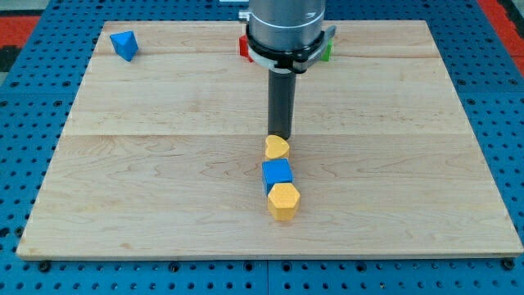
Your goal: Place the triangle diagonally to the red star
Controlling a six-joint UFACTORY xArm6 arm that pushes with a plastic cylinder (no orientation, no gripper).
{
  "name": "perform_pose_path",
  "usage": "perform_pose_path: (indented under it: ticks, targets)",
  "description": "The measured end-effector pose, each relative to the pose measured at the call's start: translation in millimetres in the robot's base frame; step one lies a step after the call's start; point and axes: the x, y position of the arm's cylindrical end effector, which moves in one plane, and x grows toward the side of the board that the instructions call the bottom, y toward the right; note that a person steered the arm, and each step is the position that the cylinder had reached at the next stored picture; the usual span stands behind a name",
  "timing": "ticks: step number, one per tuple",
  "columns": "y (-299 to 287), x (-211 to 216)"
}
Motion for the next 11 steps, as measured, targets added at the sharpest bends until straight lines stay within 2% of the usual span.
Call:
perform_pose_path:
  ticks: [2, 3, 5, 6, 7, 8, 9, 10, 11]
  targets:
    - [-13, 3]
    - [-18, -24]
    - [-175, -48]
    - [-252, -91]
    - [-304, -143]
    - [-319, -177]
    - [-296, -195]
    - [-253, -195]
    - [-239, -195]
